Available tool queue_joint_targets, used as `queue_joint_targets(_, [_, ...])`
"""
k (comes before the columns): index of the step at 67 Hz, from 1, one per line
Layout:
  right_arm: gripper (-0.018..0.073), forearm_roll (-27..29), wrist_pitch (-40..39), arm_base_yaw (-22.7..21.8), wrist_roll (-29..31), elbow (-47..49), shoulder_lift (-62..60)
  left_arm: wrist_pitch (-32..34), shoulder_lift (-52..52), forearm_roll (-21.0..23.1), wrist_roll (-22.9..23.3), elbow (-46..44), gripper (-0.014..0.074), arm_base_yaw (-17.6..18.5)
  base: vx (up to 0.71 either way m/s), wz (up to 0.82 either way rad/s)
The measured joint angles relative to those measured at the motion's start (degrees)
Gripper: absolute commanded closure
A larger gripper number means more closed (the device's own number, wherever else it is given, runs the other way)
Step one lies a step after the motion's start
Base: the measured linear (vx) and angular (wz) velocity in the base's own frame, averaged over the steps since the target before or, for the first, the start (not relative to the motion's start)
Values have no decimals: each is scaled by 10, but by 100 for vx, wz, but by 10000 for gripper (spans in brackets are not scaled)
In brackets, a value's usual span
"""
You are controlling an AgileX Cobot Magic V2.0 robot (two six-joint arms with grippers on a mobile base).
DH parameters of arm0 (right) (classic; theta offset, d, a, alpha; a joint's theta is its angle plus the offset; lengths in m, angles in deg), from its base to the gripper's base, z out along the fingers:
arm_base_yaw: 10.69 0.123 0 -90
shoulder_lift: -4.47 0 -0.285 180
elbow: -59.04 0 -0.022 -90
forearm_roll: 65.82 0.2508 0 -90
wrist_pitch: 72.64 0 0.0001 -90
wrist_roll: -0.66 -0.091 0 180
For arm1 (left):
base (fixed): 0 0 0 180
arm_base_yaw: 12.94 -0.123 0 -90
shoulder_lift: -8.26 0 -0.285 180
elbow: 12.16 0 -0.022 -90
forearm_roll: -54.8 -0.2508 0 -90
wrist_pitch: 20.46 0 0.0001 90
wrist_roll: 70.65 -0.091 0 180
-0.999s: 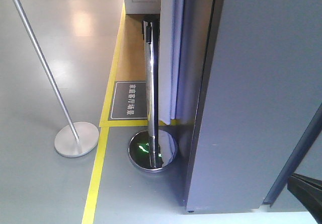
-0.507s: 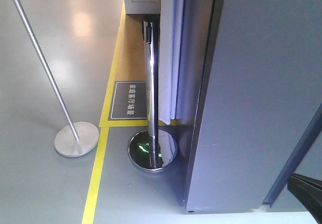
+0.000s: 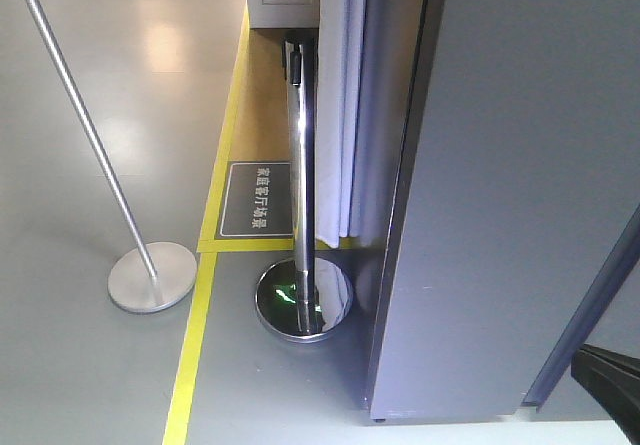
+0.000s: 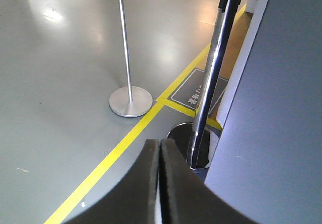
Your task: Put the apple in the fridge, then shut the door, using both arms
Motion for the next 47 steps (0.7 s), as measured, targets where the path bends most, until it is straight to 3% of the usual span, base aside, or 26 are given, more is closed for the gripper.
queue_joint_targets(21, [565,0,0,0,0,0,0,11,0,0,-5,0,604,0,0,0])
queue_joint_targets(26, [565,0,0,0,0,0,0,16,0,-23,-5,0,604,0,0,0])
queue_joint_targets(31, [565,0,0,0,0,0,0,16,0,-82,-5,0,604,0,0,0])
queue_joint_targets(42, [565,0,0,0,0,0,0,-12,0,-334,-8,0,604,0,0,0])
queue_joint_targets(47, [565,0,0,0,0,0,0,-40,0,-404,-9,0,604,0,0,0])
